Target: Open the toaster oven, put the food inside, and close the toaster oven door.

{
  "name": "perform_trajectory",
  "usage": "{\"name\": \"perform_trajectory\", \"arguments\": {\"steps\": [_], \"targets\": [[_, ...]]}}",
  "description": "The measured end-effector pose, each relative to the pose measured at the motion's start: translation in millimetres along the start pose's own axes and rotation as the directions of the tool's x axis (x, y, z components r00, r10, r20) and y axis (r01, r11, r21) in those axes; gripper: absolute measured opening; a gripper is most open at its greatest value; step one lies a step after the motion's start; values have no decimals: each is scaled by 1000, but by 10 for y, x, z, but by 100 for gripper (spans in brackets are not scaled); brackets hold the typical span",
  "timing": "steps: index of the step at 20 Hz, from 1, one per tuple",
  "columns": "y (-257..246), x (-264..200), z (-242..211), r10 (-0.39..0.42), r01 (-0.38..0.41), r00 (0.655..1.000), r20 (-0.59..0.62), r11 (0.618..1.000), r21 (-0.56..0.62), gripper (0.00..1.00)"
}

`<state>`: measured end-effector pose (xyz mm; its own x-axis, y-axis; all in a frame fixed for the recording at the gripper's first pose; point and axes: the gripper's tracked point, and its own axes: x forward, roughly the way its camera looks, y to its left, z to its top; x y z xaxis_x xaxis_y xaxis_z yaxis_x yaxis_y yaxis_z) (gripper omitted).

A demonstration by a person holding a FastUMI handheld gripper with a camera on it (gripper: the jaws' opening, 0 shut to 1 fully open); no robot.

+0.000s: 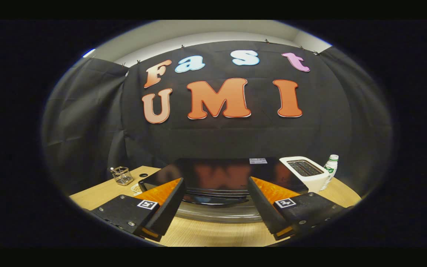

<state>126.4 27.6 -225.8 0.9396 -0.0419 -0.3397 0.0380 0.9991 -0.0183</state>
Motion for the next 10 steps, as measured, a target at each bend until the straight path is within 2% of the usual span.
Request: {"name": "perform_trajectory", "arguments": {"steps": [4,6,10], "targets": [[-70,232,-123,-71,72,997,22,996,-56,99],[25,256,-248,-48,48,999,-10,998,-43,99],[37,187,-247,-41,42,999,14,999,-26,99]]}}
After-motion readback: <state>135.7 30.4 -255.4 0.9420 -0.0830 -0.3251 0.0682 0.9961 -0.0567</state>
